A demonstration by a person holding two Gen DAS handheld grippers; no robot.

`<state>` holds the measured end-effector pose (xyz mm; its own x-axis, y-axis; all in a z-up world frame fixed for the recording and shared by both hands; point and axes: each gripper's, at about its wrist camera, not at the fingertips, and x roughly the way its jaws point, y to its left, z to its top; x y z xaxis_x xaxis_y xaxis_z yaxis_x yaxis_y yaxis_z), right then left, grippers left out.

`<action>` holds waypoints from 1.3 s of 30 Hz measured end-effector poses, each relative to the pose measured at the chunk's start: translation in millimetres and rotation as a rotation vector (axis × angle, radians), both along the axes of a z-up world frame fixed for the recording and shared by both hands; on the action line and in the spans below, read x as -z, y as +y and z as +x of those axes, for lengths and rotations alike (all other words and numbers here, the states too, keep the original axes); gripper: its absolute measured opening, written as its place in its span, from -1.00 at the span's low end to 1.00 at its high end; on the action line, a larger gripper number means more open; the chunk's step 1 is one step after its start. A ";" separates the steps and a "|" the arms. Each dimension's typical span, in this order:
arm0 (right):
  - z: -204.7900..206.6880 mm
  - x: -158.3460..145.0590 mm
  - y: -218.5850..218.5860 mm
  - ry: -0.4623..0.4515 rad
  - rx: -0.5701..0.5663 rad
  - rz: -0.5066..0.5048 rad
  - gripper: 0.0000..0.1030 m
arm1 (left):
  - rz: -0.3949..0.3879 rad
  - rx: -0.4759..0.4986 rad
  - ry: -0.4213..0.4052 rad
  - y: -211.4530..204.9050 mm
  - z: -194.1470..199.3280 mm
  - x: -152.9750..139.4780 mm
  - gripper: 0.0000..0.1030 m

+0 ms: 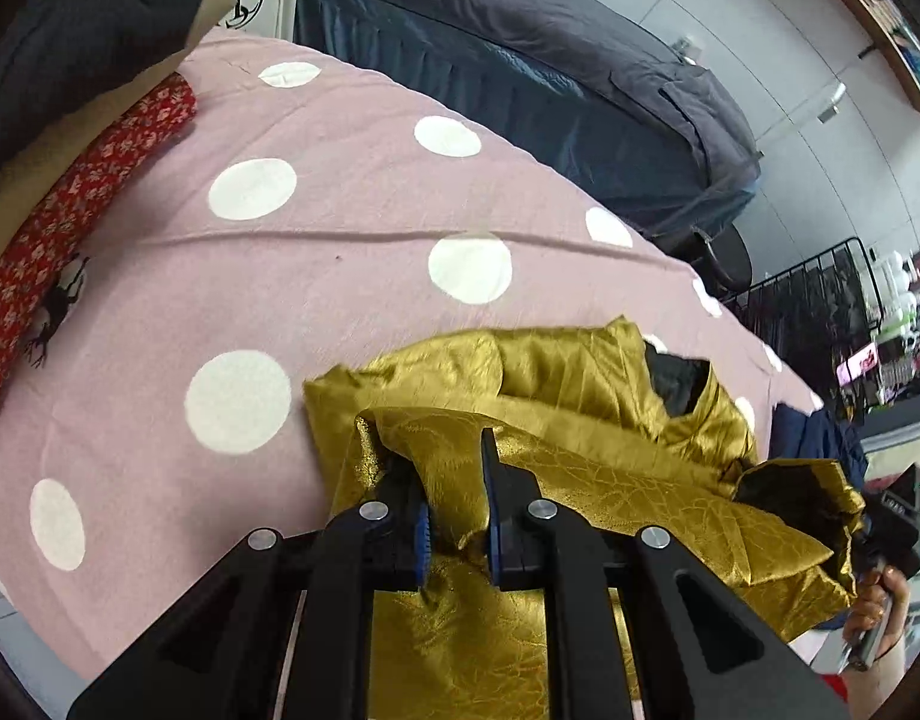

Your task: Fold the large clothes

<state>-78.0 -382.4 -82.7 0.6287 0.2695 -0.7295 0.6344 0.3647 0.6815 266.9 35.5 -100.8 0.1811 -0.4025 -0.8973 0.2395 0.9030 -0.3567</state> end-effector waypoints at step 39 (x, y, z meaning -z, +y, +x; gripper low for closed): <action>3.4 -2.4 15.7 0.163 -0.296 -0.439 -0.80 | 0.220 0.209 -0.225 -35.5 -30.1 0.3 -0.80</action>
<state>-74.5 -366.7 -80.3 0.4420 0.0664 -0.8946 0.5462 0.7711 0.3271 236.8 0.0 -101.1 0.3173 -0.2537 -0.9137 0.4773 0.8753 -0.0773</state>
